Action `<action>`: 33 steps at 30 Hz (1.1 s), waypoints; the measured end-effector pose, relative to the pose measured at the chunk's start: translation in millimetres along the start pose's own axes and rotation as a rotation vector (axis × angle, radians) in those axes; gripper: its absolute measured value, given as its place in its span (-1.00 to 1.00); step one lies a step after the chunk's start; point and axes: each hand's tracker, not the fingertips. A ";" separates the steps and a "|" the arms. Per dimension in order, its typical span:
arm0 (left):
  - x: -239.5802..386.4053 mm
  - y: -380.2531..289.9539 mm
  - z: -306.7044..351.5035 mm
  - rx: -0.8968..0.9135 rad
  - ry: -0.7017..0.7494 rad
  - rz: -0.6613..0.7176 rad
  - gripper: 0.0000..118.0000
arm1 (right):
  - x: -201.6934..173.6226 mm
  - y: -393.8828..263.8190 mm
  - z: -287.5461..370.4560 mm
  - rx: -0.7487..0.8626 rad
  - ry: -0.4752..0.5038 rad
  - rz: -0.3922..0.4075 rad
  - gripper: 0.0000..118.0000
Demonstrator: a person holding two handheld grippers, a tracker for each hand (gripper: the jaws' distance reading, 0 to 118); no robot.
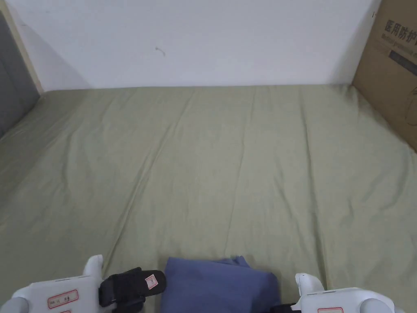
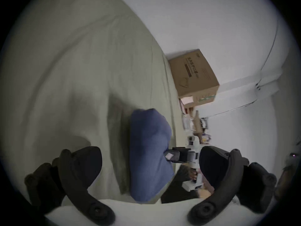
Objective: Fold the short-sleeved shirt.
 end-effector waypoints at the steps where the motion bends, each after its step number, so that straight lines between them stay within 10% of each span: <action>1: -6.9 1.3 -9.3 -0.036 -0.037 0.034 1.00 | 0.1 0.0 0.2 0.001 0.005 -0.009 -1.00; 11: 2.6 -9.4 -95.2 -0.128 -0.209 -0.082 0.90 | 6.5 3.1 -0.6 -0.014 0.028 -0.059 -1.00; 13: -13.5 -11.3 -84.4 -0.073 0.000 -0.104 -0.46 | 8.8 3.0 0.0 -0.015 0.038 -0.069 -1.00; 14: -24.4 -11.4 -83.1 -0.090 0.062 -0.062 -0.60 | 9.9 2.6 0.7 -0.013 0.049 -0.075 -1.00; 15: -32.7 -11.5 -79.7 -0.091 -0.152 0.087 -0.60 | 8.1 2.1 2.1 -0.001 0.079 -0.088 -1.00; 25: 3.4 15.9 6.2 -0.008 -0.084 0.023 -0.58 | -34.3 8.1 50.0 0.066 0.044 0.022 -1.00; 33: -9.7 80.7 188.4 0.076 0.375 -0.027 -0.58 | -59.5 8.2 75.6 0.110 -0.014 0.074 -1.00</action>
